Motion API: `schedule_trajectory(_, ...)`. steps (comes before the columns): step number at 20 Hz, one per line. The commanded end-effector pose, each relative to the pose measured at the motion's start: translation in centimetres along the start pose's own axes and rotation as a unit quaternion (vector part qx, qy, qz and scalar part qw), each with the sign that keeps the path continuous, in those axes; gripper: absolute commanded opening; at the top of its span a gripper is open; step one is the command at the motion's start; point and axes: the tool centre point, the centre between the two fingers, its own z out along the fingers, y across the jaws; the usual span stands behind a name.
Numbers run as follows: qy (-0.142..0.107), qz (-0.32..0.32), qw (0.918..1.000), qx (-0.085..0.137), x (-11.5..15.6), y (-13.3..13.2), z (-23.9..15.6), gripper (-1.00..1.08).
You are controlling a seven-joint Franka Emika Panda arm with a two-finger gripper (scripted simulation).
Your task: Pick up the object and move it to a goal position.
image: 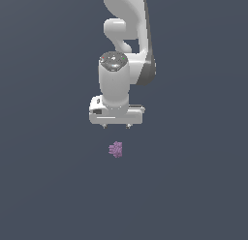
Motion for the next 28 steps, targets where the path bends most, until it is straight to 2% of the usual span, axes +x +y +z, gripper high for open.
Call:
schedule_trajectory(1,0.0,0.0,1.0,0.0,0.0,0.0,0.0,1.0)
schedule_trajectory(10,-0.01,-0.024,0.9996,-0.007,-0.6,-2.3,-0.2,1.0)
schedule_trajectory(19,-0.01,-0.019,0.9998,-0.004,0.2,-1.8,0.8,1.0)
schedule_trajectory(28,-0.012,-0.003,0.9999,0.004,2.8,-0.3,4.6,1.0)
